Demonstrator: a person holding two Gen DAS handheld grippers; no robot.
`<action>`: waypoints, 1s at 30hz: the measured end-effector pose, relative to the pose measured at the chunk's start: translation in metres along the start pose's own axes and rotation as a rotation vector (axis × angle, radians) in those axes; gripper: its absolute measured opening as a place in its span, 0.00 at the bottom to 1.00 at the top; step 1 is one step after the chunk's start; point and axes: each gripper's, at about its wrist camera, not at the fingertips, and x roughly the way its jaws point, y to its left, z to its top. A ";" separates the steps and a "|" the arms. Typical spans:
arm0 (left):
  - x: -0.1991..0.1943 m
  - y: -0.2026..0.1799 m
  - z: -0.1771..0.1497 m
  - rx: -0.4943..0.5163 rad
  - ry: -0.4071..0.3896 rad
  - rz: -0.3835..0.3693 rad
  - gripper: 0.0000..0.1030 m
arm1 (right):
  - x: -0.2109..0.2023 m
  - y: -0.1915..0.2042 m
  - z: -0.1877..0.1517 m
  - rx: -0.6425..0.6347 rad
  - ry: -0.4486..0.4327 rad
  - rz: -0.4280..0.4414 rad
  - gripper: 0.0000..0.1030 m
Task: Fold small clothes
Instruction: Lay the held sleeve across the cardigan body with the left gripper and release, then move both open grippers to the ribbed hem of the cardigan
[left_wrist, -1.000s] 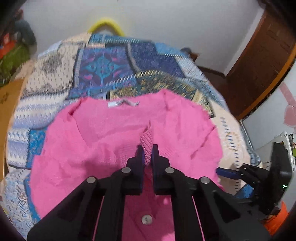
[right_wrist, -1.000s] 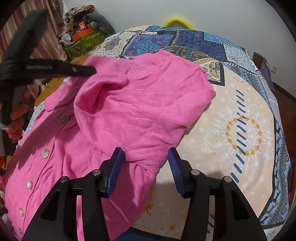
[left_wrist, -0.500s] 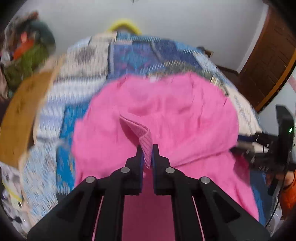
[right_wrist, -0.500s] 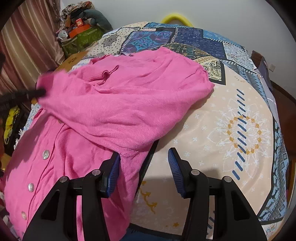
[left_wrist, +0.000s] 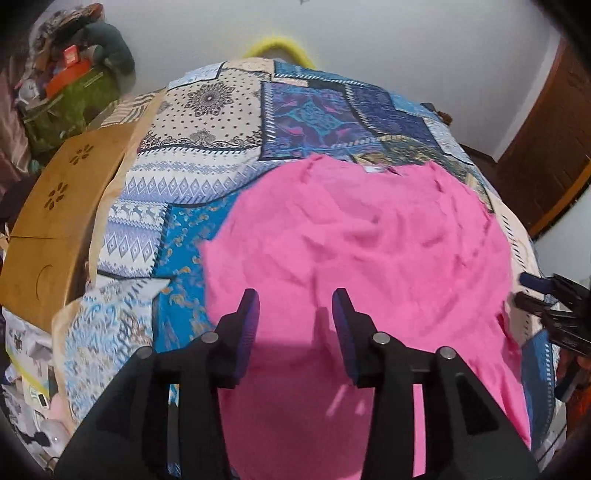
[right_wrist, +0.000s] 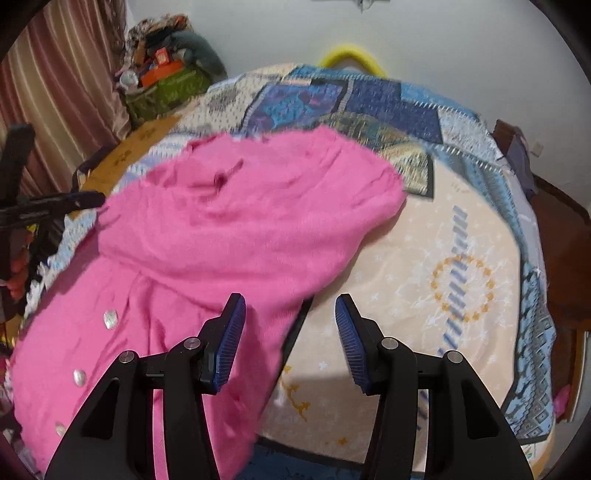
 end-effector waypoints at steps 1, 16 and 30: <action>0.006 0.003 0.003 -0.004 0.008 0.003 0.39 | -0.002 0.000 0.003 0.003 -0.015 0.001 0.46; 0.012 0.007 0.007 0.024 0.023 0.009 0.46 | 0.032 -0.008 0.011 -0.086 0.087 -0.156 0.43; 0.003 0.044 -0.037 -0.012 0.076 0.062 0.52 | 0.031 0.028 -0.012 -0.163 0.092 -0.163 0.54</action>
